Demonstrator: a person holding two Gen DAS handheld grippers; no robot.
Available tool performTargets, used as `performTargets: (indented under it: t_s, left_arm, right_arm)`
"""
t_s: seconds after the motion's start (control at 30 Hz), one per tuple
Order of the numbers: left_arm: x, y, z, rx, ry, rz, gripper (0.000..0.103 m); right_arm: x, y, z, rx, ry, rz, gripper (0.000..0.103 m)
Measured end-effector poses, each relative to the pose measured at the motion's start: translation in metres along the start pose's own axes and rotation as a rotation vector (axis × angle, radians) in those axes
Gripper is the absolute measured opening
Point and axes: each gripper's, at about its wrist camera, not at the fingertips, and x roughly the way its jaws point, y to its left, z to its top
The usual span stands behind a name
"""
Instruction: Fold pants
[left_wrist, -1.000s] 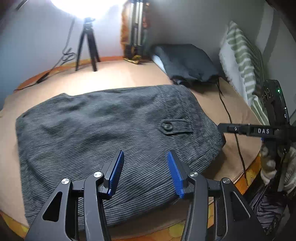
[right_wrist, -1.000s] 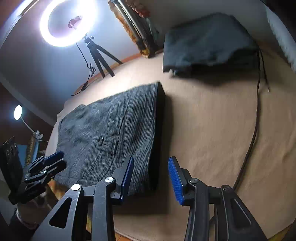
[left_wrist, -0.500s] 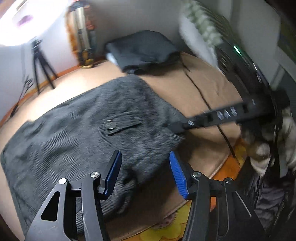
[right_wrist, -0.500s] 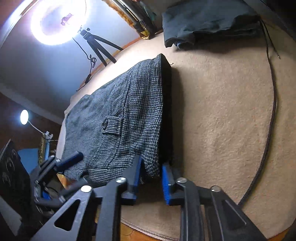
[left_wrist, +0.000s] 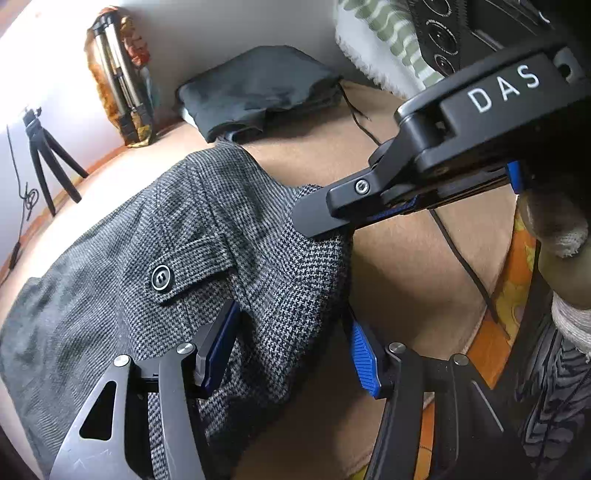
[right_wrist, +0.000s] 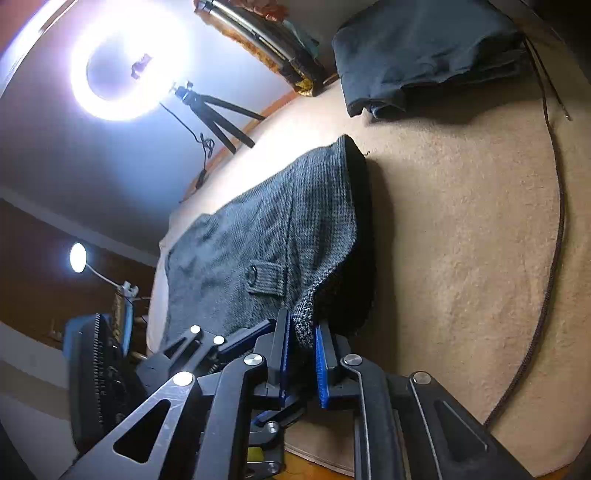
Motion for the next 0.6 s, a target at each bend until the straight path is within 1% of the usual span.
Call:
performTargets:
  t_s: [0.03,0.07,0.1,0.13,0.17,0.2,0.27,0.4,0.5,0.6]
  left_arm:
    - [0.0,0.002,0.0,-0.006,-0.011,-0.006,0.049]
    - [0.0,0.005,-0.001,-0.018,-0.018,-0.013,0.042]
    - [-0.002,0.009,-0.001,-0.037,-0.026,-0.026,0.037]
    - [-0.001,0.013,0.0,-0.055,-0.031,-0.038,0.035]
    - [-0.002,0.016,-0.001,-0.07,-0.034,-0.049,0.033]
    - [-0.002,0.017,-0.001,-0.077,-0.038,-0.055,0.032]
    - [-0.003,0.016,-0.001,-0.072,-0.043,-0.058,0.032]
    - [-0.001,0.016,0.0,-0.068,-0.05,-0.061,0.032]
    - [-0.001,0.017,0.0,-0.074,-0.051,-0.068,0.032]
    - [-0.001,0.019,0.001,-0.072,-0.052,-0.071,0.031]
  right_arm:
    - [0.0,0.001,0.001,-0.003,-0.004,0.0,0.01]
    - [0.0,0.002,0.002,-0.016,-0.008,-0.005,0.01]
    - [-0.001,0.004,0.002,-0.03,-0.013,-0.009,0.01]
    - [-0.002,0.004,0.002,-0.039,-0.017,-0.01,0.013]
    - [-0.002,0.004,0.003,-0.04,-0.022,-0.026,0.018]
    - [-0.003,0.003,0.005,-0.037,-0.026,-0.042,0.034]
    - [-0.004,-0.003,0.007,-0.015,-0.038,-0.072,0.047]
    - [0.003,-0.022,0.012,0.08,-0.008,-0.04,0.059]
    - [0.01,-0.029,0.014,0.127,0.012,-0.007,0.065]
    - [0.025,-0.038,0.015,0.202,0.056,0.051,0.067]
